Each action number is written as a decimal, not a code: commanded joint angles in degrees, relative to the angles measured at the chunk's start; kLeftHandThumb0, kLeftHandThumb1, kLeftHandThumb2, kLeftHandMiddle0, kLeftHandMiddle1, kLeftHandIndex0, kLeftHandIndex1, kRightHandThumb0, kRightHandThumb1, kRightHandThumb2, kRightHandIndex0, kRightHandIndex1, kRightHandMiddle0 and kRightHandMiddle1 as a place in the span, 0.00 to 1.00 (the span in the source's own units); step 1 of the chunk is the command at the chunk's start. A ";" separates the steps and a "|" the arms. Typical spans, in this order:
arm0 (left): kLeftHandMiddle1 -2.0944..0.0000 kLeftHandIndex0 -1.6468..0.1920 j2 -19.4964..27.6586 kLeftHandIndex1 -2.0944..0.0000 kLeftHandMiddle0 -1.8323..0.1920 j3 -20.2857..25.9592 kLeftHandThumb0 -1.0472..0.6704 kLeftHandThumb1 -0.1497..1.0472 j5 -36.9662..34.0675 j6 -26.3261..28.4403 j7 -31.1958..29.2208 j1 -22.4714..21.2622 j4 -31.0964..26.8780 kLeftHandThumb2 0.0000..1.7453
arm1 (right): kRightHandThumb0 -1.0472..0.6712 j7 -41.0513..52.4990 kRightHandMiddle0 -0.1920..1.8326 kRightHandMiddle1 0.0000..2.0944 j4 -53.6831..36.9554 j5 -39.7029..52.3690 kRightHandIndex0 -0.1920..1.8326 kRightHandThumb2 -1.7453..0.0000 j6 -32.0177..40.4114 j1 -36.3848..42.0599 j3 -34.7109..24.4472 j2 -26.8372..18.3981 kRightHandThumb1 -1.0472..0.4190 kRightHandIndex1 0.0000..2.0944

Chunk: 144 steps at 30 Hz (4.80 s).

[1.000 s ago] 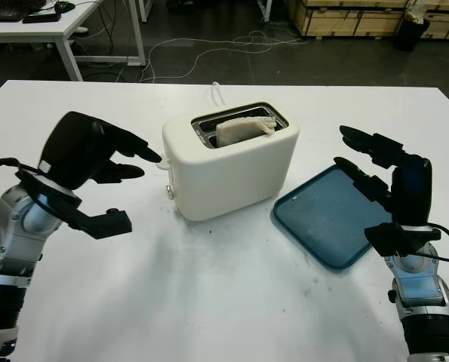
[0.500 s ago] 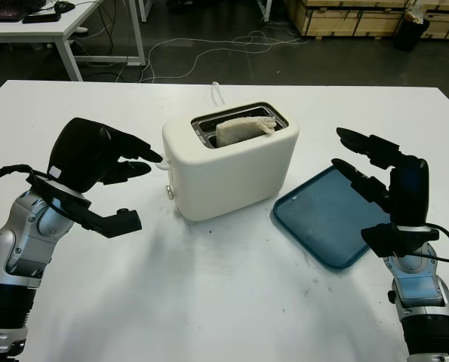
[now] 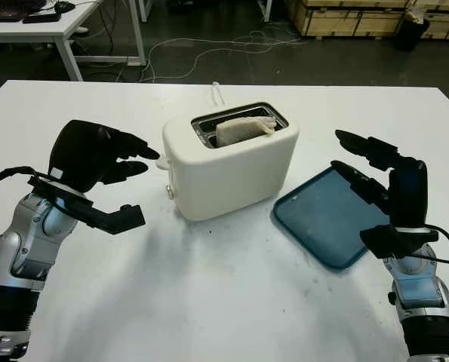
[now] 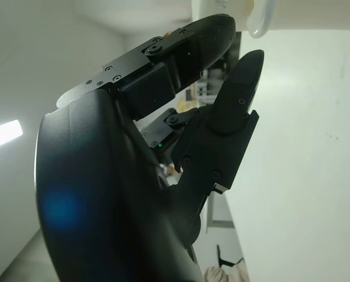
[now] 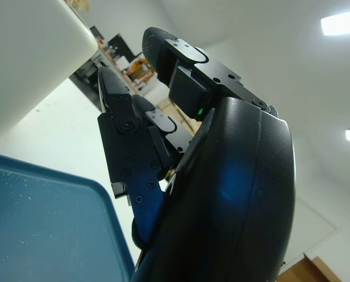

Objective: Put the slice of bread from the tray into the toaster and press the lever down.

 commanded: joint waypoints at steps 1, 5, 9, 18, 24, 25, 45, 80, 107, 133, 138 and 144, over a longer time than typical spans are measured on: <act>0.64 0.19 -0.51 1.00 0.34 -0.59 0.47 0.69 -0.93 -0.05 0.06 -0.51 0.72 0.00 | 0.49 -0.46 0.56 0.00 0.13 0.29 0.58 1.00 -0.86 0.18 0.09 0.58 0.14 0.00; 0.63 0.19 -1.08 1.00 0.34 -1.00 0.48 0.69 -2.07 -0.75 0.24 -0.93 2.12 0.00 | 0.49 -0.48 0.56 0.00 0.01 0.00 0.58 1.00 -0.89 0.23 0.14 0.45 0.14 0.00; 0.61 0.19 -1.29 1.00 0.35 -1.65 0.49 0.68 -1.41 -0.91 0.56 -1.44 3.32 0.00 | 0.49 -0.38 0.56 0.00 0.09 -0.06 0.58 1.00 -0.82 0.40 0.26 0.49 0.14 0.00; 0.57 0.20 -1.48 1.00 0.38 -2.40 0.53 0.67 -2.62 -0.34 -0.68 -2.23 4.24 0.00 | 0.50 0.45 0.56 0.00 -0.29 -0.06 0.59 1.00 -0.16 0.66 0.79 0.45 0.14 0.00; 0.56 0.20 -1.46 1.00 0.39 -2.61 0.52 0.68 -2.49 -0.41 -0.60 -2.56 4.61 0.00 | 0.50 0.33 0.56 0.00 -0.70 -0.65 0.59 1.00 0.05 0.53 0.82 0.09 0.14 0.00; 0.56 0.20 -1.49 1.00 0.39 -2.66 0.52 0.68 -2.42 -0.37 -0.58 -2.61 4.66 0.00 | 0.50 0.41 0.56 0.00 -0.43 -0.51 0.59 1.00 -0.33 0.46 0.86 0.04 0.14 0.00; 0.51 0.19 -2.85 1.00 0.40 -3.13 0.58 0.69 -3.12 -0.68 0.11 -2.81 6.08 0.00 | 0.52 0.37 0.57 0.00 -0.52 -0.62 0.60 1.00 -0.32 0.83 1.07 0.25 0.14 0.00; 0.39 0.15 -5.16 0.97 0.41 -6.42 0.56 0.82 -1.19 -0.72 5.51 -2.82 8.50 0.01 | 0.52 0.14 0.57 0.00 -0.46 -0.79 0.59 1.00 -0.67 1.22 0.92 0.13 0.14 0.00; 0.35 0.21 -18.92 0.99 0.51 -12.64 0.60 0.89 -3.64 12.07 8.42 1.64 18.86 0.02 | 0.52 0.68 0.56 0.00 -1.55 0.12 0.59 1.00 -1.41 2.50 -0.50 -0.74 0.13 0.00; 0.39 0.22 -14.90 1.00 0.53 -17.62 0.59 0.89 -2.12 21.91 3.37 2.59 9.50 0.01 | 0.51 1.64 0.56 0.00 -2.35 0.39 0.59 1.00 -1.22 2.52 -0.60 -0.90 0.12 0.00; 0.47 0.28 -16.90 1.00 0.51 -22.41 0.57 0.89 0.30 31.81 -3.86 0.79 13.46 0.05 | 0.51 2.13 0.56 0.00 -2.14 0.82 0.59 1.00 -1.77 2.88 -1.01 -1.49 0.12 0.00; 0.53 0.31 -24.45 1.00 0.53 -24.66 0.60 0.89 -1.97 35.52 -1.83 -0.79 25.63 0.07 | 0.50 3.40 0.56 0.00 -2.70 1.03 0.59 1.00 -1.08 3.74 -1.43 -2.93 0.12 0.00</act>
